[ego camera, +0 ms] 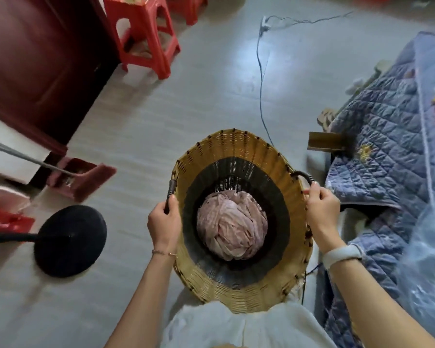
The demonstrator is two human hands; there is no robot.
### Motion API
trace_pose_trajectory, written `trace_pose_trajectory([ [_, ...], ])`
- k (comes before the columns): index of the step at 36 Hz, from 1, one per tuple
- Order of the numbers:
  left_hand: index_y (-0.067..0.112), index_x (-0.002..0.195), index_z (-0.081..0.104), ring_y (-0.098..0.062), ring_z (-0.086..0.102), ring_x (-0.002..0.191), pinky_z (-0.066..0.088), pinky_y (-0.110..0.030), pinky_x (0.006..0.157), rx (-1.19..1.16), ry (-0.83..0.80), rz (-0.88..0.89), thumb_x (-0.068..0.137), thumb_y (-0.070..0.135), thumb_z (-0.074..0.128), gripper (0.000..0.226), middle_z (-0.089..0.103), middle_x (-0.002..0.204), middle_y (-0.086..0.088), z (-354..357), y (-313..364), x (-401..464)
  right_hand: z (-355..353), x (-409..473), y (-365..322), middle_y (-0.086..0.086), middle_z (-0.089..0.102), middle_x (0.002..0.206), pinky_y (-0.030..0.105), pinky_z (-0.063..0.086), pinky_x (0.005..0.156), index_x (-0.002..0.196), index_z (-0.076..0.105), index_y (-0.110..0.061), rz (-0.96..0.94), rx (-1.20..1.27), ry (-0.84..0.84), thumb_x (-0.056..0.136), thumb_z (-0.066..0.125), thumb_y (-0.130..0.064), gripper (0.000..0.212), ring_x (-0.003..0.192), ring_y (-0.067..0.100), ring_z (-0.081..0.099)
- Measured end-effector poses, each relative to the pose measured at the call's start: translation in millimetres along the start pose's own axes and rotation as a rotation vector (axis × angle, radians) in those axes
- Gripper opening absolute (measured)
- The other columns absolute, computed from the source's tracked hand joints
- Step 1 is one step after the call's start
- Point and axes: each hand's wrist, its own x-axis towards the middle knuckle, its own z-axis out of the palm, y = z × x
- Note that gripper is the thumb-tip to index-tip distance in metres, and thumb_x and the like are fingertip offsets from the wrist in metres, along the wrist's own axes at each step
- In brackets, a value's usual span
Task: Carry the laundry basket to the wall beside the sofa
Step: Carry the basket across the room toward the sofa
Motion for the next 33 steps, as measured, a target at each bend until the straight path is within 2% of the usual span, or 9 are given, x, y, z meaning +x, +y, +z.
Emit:
trace_pose_trajectory([
  [5,0.007,0.062,0.048,-0.021,0.04,0.06,0.03,-0.028,0.057,0.033,-0.058,0.07,0.094,0.029,0.043,0.039,0.041,0.054,0.0,27.1,57.7,68.7,14.4,48.3,-33.5,0.017,0.062,0.077,0.033,0.04,0.065,0.081,0.063,-0.003,0.056,0.013,0.098,0.095,0.038,-0.027,0.038,0.074,0.026,0.054],
  [9,0.009,0.069,0.051,-0.018,0.04,0.06,0.029,-0.027,0.052,0.047,-0.1,0.165,0.094,0.028,0.043,0.033,0.044,0.057,-0.001,54.4,105.0,110.0,19.6,89.4,-55.2,0.003,0.053,0.062,0.028,0.035,0.059,0.08,0.06,-0.008,0.084,0.039,0.167,0.096,0.036,-0.027,0.035,0.07,0.024,0.05],
  [13,0.007,0.066,0.048,-0.013,0.037,0.054,0.029,-0.025,0.049,0.064,-0.123,0.206,0.094,0.028,0.042,0.036,0.041,0.055,0.002,91.4,150.9,152.6,33.5,139.5,-71.9,0.002,0.053,0.064,0.031,0.039,0.067,0.079,0.06,-0.01,0.12,0.08,0.189,0.095,0.035,-0.03,0.035,0.072,0.023,0.051],
  [16,0.009,0.062,0.049,-0.013,0.037,0.053,0.029,-0.025,0.049,0.077,-0.144,0.215,0.094,0.029,0.042,0.038,0.042,0.054,0.0,124.8,178.9,184.3,45.0,184.0,-79.9,0.0,0.052,0.063,0.026,0.038,0.061,0.079,0.059,-0.011,0.139,0.089,0.225,0.096,0.035,-0.029,0.034,0.069,0.022,0.05],
  [21,0.004,0.077,0.059,-0.013,0.039,0.054,0.031,-0.026,0.05,0.103,-0.154,0.222,0.094,0.029,0.042,0.035,0.045,0.056,0.0,190.6,231.5,229.9,49.4,274.9,-101.0,0.011,0.06,0.078,0.031,0.039,0.071,0.086,0.065,-0.005,0.17,0.095,0.243,0.096,0.036,-0.029,0.039,0.076,0.024,0.054],
  [24,0.003,0.076,0.058,-0.016,0.039,0.055,0.031,-0.025,0.05,0.121,-0.155,0.211,0.094,0.03,0.042,0.036,0.044,0.055,0.0,234.1,273.1,256.7,48.5,339.5,-117.5,0.012,0.062,0.081,0.034,0.043,0.074,0.091,0.067,-0.001,0.184,0.101,0.229,0.095,0.036,-0.029,0.042,0.079,0.026,0.056],
  [28,0.004,0.073,0.056,-0.015,0.04,0.055,0.032,-0.025,0.05,0.131,-0.149,0.222,0.094,0.029,0.042,0.036,0.045,0.056,-0.001,285.3,334.2,290.1,46.0,417.6,-144.1,0.007,0.057,0.07,0.028,0.036,0.067,0.093,0.064,-0.002,0.206,0.124,0.201,0.096,0.035,-0.029,0.04,0.071,0.022,0.051],
  [30,0.005,0.071,0.054,-0.019,0.043,0.059,0.033,-0.028,0.053,0.134,-0.142,0.234,0.094,0.029,0.042,0.036,0.047,0.059,-0.004,306.5,361.2,305.5,44.4,451.1,-158.9,0.011,0.057,0.072,0.028,0.036,0.063,0.091,0.063,-0.001,0.201,0.139,0.213,0.096,0.035,-0.027,0.039,0.07,0.023,0.05],
  [33,0.007,0.074,0.055,-0.021,0.043,0.062,0.033,-0.028,0.053,0.127,-0.15,0.241,0.094,0.029,0.042,0.033,0.048,0.06,-0.004,337.1,395.5,329.8,42.7,498.7,-177.7,0.013,0.058,0.08,0.028,0.035,0.071,0.095,0.064,0.003,0.178,0.135,0.236,0.096,0.035,-0.025,0.04,0.075,0.024,0.051],
])
